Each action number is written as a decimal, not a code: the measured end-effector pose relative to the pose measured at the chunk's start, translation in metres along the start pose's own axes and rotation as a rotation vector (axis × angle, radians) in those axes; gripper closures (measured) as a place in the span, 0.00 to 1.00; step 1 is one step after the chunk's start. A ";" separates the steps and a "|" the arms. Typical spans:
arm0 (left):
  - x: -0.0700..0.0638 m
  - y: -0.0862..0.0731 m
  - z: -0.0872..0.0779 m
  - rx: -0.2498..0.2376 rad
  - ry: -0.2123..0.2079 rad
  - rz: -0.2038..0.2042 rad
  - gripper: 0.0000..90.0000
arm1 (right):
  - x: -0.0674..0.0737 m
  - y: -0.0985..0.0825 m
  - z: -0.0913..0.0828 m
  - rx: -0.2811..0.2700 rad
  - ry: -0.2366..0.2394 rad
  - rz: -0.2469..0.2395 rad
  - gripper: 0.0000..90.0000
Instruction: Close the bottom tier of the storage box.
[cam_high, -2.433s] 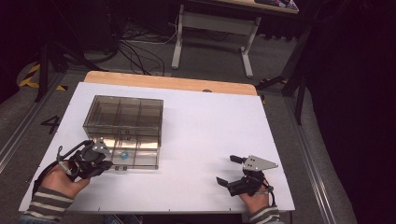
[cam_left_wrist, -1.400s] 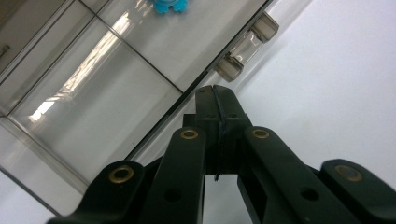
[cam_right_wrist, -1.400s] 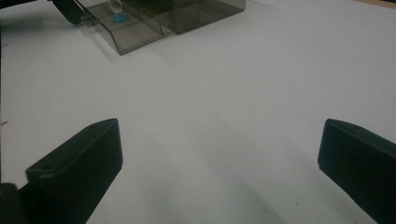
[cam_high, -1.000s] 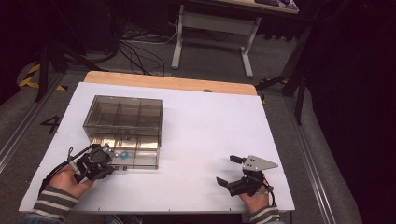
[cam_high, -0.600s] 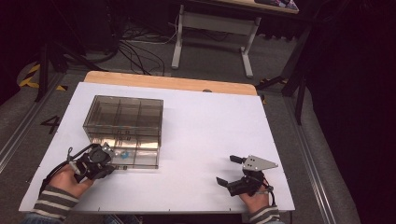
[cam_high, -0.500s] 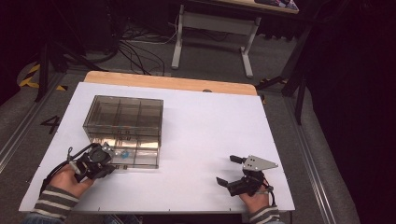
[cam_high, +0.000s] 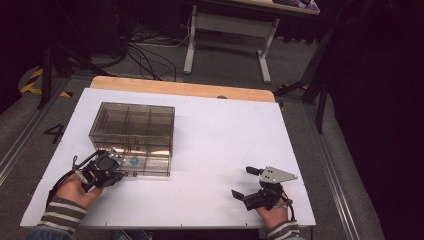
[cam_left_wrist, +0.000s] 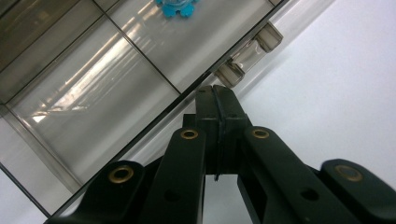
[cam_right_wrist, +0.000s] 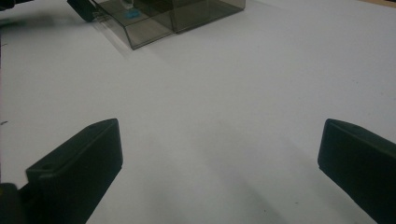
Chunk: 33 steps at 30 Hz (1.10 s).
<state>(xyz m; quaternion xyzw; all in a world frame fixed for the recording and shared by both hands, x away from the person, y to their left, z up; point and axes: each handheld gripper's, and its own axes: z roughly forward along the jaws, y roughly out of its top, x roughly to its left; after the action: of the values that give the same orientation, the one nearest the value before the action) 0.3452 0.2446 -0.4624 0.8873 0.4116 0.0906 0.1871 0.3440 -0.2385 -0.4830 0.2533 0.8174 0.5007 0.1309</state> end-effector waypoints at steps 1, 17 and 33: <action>0.001 0.000 0.000 -0.009 0.008 0.003 0.99 | 0.000 0.000 0.000 -0.002 0.002 0.007 0.01; 0.006 0.006 0.001 -0.043 0.010 -0.027 0.99 | 0.000 0.000 0.000 -0.001 0.003 0.006 0.01; 0.013 0.011 0.005 -0.082 0.031 -0.058 0.99 | 0.000 0.000 0.001 0.000 0.002 0.004 0.01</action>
<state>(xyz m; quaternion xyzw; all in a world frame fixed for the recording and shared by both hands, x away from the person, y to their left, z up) 0.3624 0.2467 -0.4624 0.8650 0.4362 0.1156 0.2193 0.3440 -0.2379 -0.4832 0.2545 0.8169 0.5014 0.1289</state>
